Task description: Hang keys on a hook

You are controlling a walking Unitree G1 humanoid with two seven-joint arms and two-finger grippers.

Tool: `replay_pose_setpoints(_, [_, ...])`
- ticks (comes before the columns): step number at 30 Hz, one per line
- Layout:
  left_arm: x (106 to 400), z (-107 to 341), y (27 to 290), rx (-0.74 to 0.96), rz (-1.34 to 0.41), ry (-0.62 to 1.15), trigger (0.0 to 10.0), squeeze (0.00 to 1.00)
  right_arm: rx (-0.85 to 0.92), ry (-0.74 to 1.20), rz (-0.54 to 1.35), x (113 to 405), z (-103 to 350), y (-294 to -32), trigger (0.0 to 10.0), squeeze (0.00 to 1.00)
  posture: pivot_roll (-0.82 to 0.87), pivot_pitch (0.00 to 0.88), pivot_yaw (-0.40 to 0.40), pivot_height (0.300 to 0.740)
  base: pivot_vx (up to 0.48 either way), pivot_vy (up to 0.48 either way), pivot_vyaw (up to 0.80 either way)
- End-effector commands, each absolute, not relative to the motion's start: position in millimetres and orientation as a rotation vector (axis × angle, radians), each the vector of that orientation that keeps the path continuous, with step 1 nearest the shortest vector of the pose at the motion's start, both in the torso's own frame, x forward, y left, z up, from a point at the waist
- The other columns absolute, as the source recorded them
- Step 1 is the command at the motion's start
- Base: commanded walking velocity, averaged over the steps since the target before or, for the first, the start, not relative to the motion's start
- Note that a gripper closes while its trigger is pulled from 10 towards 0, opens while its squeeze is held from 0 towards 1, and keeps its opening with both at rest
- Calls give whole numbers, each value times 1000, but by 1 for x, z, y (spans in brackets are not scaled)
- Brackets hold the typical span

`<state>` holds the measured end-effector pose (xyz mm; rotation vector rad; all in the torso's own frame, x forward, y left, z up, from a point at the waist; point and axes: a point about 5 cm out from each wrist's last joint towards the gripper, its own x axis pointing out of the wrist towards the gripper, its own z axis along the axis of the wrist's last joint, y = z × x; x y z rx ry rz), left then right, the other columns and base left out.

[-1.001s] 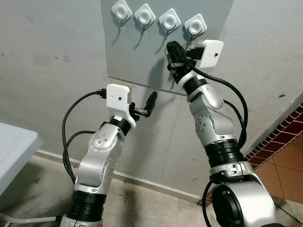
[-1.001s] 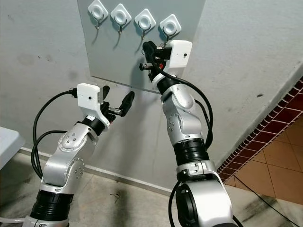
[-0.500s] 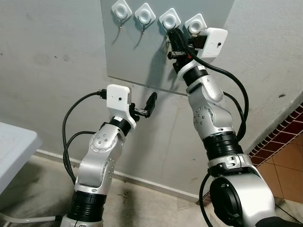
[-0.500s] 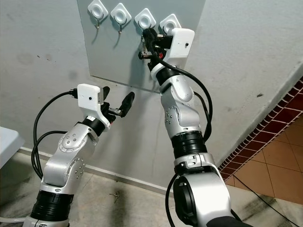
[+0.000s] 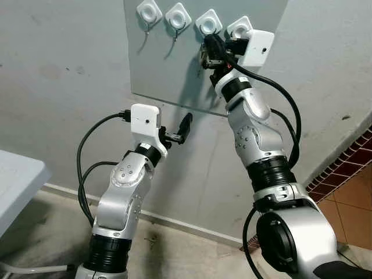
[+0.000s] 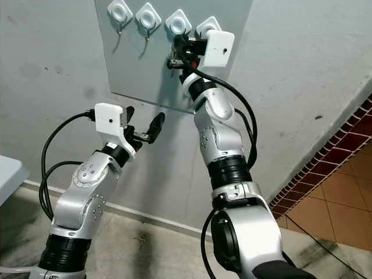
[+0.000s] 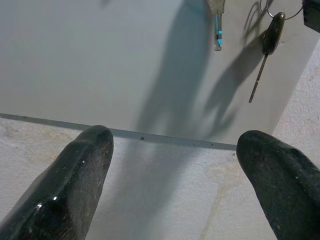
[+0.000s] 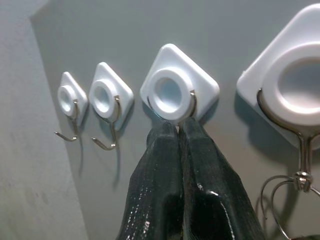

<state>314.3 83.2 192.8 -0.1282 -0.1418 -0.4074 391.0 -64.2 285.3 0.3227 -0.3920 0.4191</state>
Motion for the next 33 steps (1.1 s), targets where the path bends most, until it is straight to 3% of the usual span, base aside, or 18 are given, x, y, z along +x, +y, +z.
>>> replay_pose_setpoints(1, [312, 196, 81, -132, -418, -153, 10000, 0, 327, -376, 387, 394, 291, -66, 10000, 0, 81, 40, -94, 740, 0, 0, 0])
replay_pose_setpoints(20, [310, 195, 80, -141, -416, -151, 10000, 0, 381, -301, 317, 395, 288, -63, 10000, 0, 82, 28, -101, 740, 0, 0, 0])
replay_pose_setpoints(33, [310, 195, 80, -142, -412, -147, 10000, 0, 405, -480, 544, 373, 284, -57, 10000, 0, 80, 39, -97, 740, 0, 0, 0])
